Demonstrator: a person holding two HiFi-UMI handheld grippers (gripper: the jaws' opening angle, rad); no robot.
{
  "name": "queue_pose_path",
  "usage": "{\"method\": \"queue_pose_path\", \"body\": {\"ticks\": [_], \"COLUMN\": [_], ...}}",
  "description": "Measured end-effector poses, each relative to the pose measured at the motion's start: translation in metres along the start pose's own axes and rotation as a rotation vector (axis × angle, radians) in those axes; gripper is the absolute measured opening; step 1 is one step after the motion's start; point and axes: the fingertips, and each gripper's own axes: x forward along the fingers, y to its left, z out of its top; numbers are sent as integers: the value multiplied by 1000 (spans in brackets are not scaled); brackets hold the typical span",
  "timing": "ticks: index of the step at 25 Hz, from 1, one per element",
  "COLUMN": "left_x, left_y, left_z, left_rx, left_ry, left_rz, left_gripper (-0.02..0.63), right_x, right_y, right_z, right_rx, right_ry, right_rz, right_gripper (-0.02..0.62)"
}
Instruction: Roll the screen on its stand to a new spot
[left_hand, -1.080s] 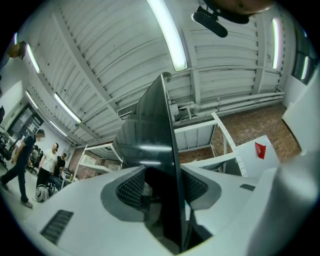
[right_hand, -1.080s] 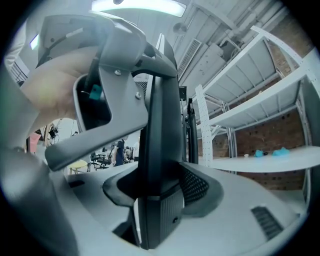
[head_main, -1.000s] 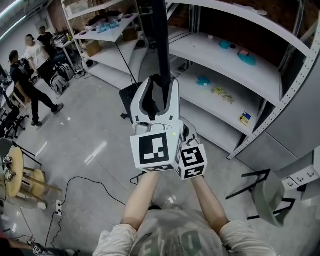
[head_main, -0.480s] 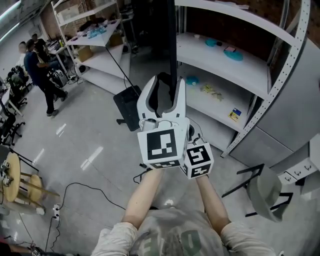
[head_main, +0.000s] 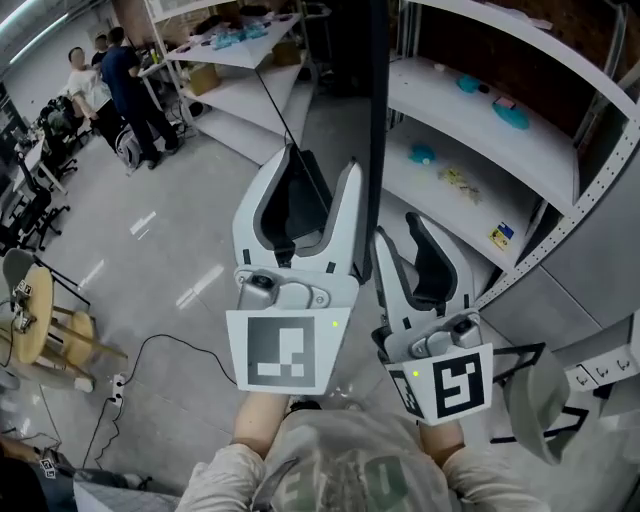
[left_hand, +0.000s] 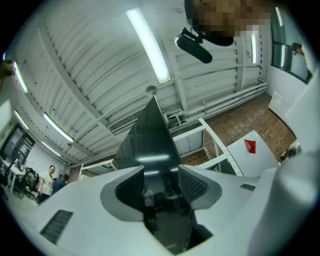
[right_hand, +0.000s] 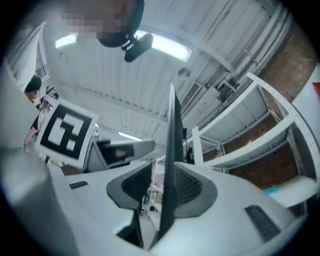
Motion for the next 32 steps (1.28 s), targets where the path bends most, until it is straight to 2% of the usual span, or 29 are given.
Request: {"method": "queue_pose_path", "body": {"ticks": [1,2,4,5,10,14,17,20,24,28,32], "left_x": [-10,-20,-40,-49,-119,-194,-258,-309,-362,-389,-395], "left_y": [14,31,66,84,170,221,251,269,283,288,293], "left_z": [1,3,4,5,6,2,-13,-34,-58,-75,-78], "left_rx": [12,33,88,112,186,241,258,258,262,234,245], "left_ry": [7,14,35,47,101,136,231,311,382,423,424], "left_rz": [27,61,145,189,409,608,770,881,984,1034,1060], "left_gripper": [217,178,39,26,15,15,15,15,15,15,15], "right_x": [5,11,25,35,90,111,110,99,73,50,43], "right_y": [10,21,46,61,149,223,280,331,390,422,441], "right_z": [13,21,26,22,-19,-62,-95,-133,-180,-213,-222], "right_rx": [21,46,90,100,138,191,235,277,331,384,366], "right_ry": [-42,-75,-117,-123,-80,-5,75,161,275,383,389], "right_rz": [37,78,161,200,363,507,623,722,847,925,982], "right_gripper": [133,109,72,58,31,28,28,28,28,26,20]}}
